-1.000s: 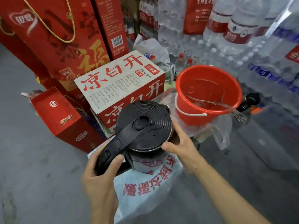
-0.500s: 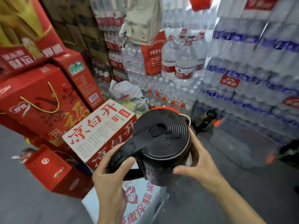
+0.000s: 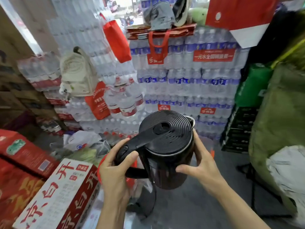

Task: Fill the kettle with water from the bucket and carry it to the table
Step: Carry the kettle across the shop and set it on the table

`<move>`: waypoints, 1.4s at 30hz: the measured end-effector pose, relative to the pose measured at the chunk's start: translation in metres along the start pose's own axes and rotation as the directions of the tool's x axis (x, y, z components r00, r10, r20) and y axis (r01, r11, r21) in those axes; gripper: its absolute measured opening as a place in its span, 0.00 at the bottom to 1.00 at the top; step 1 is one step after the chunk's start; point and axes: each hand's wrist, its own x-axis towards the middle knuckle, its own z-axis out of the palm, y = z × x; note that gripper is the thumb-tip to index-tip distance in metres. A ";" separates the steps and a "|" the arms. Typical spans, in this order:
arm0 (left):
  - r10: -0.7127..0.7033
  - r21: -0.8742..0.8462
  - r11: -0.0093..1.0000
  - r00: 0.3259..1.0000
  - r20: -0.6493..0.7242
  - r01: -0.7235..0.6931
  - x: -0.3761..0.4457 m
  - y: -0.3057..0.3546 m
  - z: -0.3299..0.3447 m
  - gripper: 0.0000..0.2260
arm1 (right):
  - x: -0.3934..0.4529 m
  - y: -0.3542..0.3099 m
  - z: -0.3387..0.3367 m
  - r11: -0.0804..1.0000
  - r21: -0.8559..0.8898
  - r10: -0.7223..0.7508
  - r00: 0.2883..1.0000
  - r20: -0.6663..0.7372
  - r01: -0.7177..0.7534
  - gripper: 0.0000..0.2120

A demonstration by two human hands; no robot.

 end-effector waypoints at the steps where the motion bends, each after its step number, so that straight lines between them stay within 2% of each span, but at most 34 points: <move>1: -0.016 -0.008 1.000 0.998 0.054 0.017 0.002 0.001 0.013 0.19 | -0.005 -0.008 -0.010 1.000 0.005 -0.008 0.999 -0.045 0.008 0.56; 4: -0.044 -0.009 0.999 0.973 0.227 0.047 0.003 0.003 0.051 0.27 | -0.027 -0.023 -0.039 1.000 -0.026 -0.009 0.982 -0.190 0.004 0.57; 8: -0.095 -0.009 0.994 0.899 0.428 0.109 -0.009 -0.012 0.104 0.19 | -0.071 -0.033 -0.075 0.999 -0.034 -0.013 0.924 -0.383 0.000 0.56; 13: -0.201 0.036 0.973 0.761 0.617 0.228 -0.047 -0.046 0.172 0.27 | -0.132 -0.031 -0.122 0.999 -0.024 0.010 0.788 -0.616 -0.032 0.54; 17: -0.260 0.065 0.947 0.638 0.725 0.313 -0.093 -0.071 0.232 0.18 | -0.182 -0.039 -0.166 0.998 -0.059 -0.025 0.669 -0.743 -0.028 0.52; 26: -0.289 0.151 0.918 0.361 0.887 0.366 -0.228 -0.104 0.377 0.18 | -0.299 -0.056 -0.280 0.998 -0.054 -0.067 0.398 -0.915 0.043 0.53; 33: -0.268 0.169 0.899 0.203 0.942 0.403 -0.343 -0.129 0.477 0.19 | -0.386 -0.074 -0.373 0.995 -0.099 -0.102 0.229 -0.968 0.026 0.50; 36: -0.272 0.204 0.889 0.113 0.956 0.411 -0.391 -0.138 0.518 0.17 | -0.419 -0.078 -0.411 0.993 -0.112 -0.116 0.153 -0.981 0.035 0.50; 42: -0.295 0.264 0.869 0.009 0.956 0.419 -0.488 -0.157 0.603 0.15 | -0.481 -0.080 -0.499 0.992 -0.124 -0.124 0.039 -0.991 0.018 0.48</move>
